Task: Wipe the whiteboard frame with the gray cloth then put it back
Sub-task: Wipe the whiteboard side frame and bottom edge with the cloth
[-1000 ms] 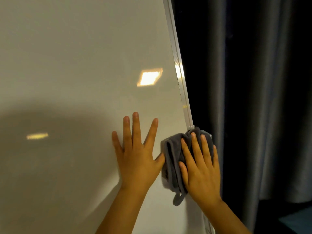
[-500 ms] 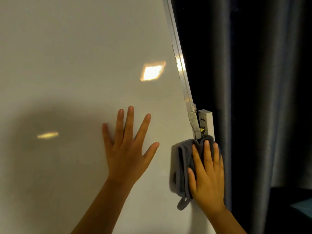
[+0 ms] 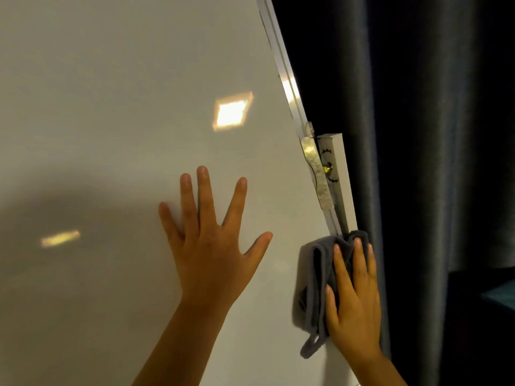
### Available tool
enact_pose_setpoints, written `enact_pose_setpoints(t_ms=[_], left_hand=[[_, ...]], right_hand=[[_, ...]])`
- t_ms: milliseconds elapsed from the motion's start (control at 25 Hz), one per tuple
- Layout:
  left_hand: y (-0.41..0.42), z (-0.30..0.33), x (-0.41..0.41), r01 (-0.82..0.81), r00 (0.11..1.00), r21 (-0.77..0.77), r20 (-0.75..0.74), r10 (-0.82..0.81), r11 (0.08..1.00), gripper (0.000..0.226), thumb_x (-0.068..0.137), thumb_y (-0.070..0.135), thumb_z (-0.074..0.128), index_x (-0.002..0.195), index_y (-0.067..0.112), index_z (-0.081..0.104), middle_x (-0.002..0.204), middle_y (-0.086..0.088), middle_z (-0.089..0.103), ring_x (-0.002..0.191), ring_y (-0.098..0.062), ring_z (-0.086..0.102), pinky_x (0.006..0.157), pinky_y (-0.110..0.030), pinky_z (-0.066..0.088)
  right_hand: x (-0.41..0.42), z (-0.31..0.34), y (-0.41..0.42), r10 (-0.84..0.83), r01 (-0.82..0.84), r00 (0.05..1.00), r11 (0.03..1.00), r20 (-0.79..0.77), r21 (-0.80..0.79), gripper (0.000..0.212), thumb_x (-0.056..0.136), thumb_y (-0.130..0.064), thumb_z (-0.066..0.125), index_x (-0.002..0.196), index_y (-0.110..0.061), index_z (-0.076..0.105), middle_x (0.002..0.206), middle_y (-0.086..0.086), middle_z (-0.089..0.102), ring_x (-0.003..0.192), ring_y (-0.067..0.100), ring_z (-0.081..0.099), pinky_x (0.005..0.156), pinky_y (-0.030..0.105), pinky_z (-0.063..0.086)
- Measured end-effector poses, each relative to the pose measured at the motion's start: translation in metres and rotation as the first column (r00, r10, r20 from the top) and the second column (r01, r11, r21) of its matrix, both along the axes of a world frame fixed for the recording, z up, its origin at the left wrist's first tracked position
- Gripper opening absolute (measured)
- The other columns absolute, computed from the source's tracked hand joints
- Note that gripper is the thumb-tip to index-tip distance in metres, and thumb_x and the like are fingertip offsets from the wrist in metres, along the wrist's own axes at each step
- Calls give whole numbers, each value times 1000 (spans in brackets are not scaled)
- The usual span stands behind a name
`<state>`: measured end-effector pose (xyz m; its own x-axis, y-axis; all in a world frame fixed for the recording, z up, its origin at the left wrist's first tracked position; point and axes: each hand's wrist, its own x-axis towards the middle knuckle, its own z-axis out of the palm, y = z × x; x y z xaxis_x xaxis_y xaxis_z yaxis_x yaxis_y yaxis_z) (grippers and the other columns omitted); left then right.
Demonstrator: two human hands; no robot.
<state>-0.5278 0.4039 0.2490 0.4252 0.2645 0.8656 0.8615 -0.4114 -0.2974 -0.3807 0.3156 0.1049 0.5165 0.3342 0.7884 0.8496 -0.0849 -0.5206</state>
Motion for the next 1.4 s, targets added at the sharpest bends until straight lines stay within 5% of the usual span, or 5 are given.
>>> enact_pose_setpoints(t_ms=[160,360,680,1120,1400], left_hand=[[-6,-8,1,29,999,-20,-22,-29,999,84,80,79,24,149,32,14,157,-18,6,144,-39,1,112,-62,6],[-18,-16,1,58,998,-44,-35,-59,997,84,79,77,26,149,32,14,156,-21,10,143,-40,-1,111,-61,3],[-25,-33,-6,103,993,-106,-42,-108,989,85,78,76,31,149,32,15,157,-20,5,143,-39,-5,110,-59,-4],[-37,-86,-25,150,950,-179,-247,-192,972,82,77,74,23,147,31,24,158,-17,5,143,-43,-2,108,-64,-8],[-42,-100,-18,160,942,-208,-262,-212,965,82,75,71,25,146,30,24,156,-20,11,143,-44,3,104,-67,-10]], right_hand=[[-1,11,1,-66,67,997,997,-46,25,57,93,-50,16,142,-22,19,153,6,9,142,24,0,110,48,11],[11,40,2,-98,98,995,993,8,60,56,92,-48,22,144,-26,15,154,2,6,142,23,-4,111,44,11],[-6,-52,-24,-53,50,991,998,-122,-27,56,93,-53,14,144,-32,6,154,-6,-2,142,21,-4,108,54,26],[-17,-102,-41,-133,118,978,988,-160,-100,55,94,-51,16,144,-29,12,153,2,11,142,22,4,109,48,13],[-9,-92,-41,-104,91,981,993,-166,-81,57,93,-56,14,143,-29,15,148,8,28,136,22,17,102,50,35]])
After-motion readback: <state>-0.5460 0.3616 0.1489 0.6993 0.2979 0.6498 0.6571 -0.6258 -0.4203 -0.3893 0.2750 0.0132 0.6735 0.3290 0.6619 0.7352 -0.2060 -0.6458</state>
